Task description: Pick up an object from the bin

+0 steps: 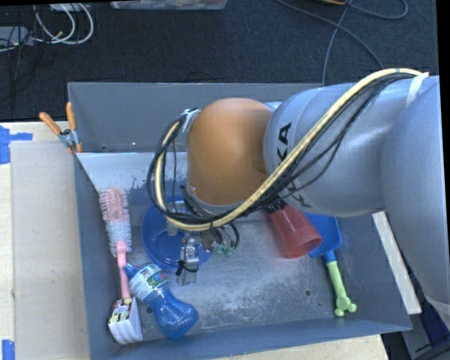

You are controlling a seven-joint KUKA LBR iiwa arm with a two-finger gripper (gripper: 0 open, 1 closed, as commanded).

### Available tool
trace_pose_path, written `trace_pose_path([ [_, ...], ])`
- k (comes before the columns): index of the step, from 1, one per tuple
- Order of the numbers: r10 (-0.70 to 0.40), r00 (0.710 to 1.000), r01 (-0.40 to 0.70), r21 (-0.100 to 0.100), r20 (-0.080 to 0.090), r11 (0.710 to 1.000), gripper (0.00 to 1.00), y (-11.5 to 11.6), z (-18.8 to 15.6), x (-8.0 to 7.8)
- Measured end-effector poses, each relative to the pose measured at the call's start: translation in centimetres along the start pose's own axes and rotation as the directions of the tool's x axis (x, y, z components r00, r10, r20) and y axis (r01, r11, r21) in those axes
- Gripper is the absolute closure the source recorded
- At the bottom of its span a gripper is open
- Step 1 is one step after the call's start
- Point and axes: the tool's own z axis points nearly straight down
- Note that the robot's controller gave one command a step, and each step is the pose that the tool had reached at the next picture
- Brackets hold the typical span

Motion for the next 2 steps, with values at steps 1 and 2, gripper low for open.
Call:
trace_pose_path([
  [1, 0.005, 1.0, -0.005, -0.001, 0.007, 1.0, 0.0, -0.1, -0.4, -0.2],
  [2, 0.165, 0.986, -0.165, -0.006, 0.013, 0.986, 0.0, -0.2, 3.1, -1.3],
])
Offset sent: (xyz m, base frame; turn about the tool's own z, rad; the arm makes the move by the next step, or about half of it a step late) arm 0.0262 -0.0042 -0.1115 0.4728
